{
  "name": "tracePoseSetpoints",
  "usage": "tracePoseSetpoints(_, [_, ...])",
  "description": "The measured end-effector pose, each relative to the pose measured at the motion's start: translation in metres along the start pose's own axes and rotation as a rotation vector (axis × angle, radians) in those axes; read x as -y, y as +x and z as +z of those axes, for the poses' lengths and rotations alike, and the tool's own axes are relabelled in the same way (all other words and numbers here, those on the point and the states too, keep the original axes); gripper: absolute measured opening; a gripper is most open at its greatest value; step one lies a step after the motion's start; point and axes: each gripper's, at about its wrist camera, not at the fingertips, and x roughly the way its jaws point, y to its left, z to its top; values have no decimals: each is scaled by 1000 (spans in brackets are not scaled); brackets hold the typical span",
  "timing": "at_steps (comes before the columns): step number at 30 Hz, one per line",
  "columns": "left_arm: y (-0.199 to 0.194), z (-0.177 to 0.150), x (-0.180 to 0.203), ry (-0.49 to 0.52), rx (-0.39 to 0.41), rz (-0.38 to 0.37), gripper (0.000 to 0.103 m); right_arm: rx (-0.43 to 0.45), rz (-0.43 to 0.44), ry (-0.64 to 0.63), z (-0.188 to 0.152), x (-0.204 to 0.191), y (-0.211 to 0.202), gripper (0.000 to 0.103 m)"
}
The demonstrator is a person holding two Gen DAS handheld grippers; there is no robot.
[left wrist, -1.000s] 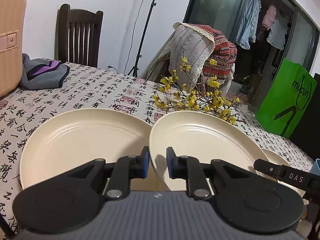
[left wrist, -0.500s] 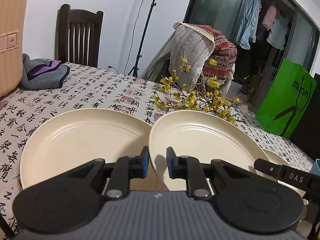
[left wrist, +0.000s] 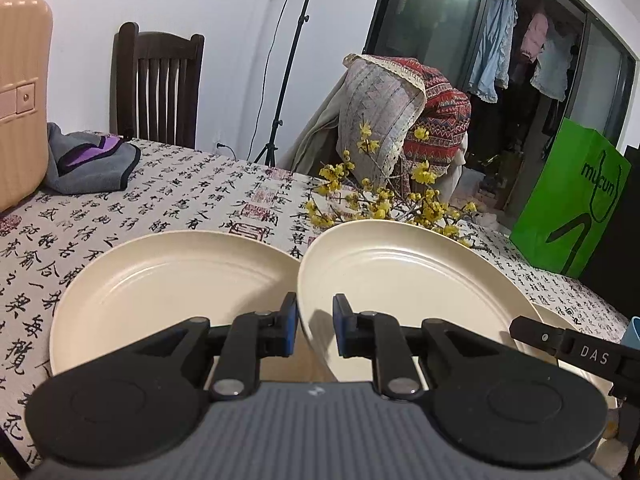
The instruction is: Organize plates and bowls
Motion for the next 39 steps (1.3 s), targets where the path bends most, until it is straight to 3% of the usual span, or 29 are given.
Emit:
tracePoseSetpoints(18, [-32, 15, 10, 24, 41, 13, 18, 15, 5, -12, 5, -8, -23, 11])
tracePoseSetpoints(39, [-81, 7, 29, 46, 72, 16, 18, 48, 28, -7, 4, -3, -73, 11])
